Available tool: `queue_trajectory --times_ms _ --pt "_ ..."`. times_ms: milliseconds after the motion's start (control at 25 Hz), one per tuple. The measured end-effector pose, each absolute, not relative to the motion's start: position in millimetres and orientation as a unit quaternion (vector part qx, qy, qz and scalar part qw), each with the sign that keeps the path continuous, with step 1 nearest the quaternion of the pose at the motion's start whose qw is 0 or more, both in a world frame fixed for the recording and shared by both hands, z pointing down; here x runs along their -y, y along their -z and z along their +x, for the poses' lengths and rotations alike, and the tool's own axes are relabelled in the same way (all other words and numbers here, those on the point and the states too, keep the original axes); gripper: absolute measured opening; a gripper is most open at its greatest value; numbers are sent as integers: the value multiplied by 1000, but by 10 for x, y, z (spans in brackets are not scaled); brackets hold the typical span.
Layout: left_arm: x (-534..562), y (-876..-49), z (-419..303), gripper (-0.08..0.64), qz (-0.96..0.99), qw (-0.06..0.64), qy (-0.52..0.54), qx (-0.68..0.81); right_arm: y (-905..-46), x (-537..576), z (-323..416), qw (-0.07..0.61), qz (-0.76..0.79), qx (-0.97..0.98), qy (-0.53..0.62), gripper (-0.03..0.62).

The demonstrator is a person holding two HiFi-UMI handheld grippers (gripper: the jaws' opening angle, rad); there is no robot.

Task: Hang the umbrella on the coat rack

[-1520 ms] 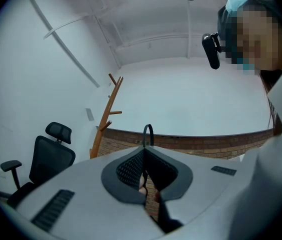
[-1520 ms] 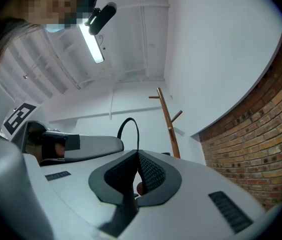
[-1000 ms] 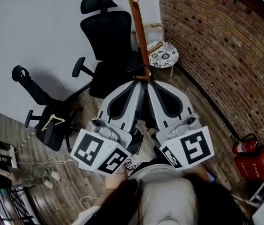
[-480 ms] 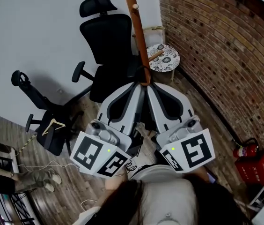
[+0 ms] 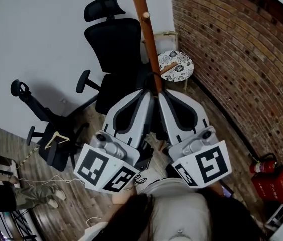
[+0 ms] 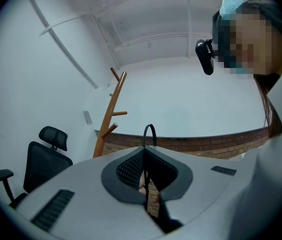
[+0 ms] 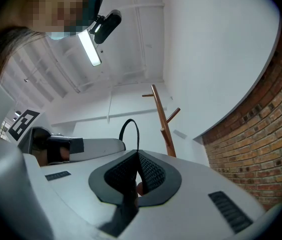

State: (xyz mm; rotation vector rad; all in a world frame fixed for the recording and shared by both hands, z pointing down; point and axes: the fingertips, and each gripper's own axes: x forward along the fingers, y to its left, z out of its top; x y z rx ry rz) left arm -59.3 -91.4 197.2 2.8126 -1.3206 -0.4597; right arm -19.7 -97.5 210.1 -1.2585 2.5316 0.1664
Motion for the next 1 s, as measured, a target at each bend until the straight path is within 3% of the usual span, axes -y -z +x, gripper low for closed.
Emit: queue_trajectory --times_ms 1000 --pt "1752 -1716 -656 9 893 -30 156 421 -1837 1840 -228 176 -430 -882 -76 35"
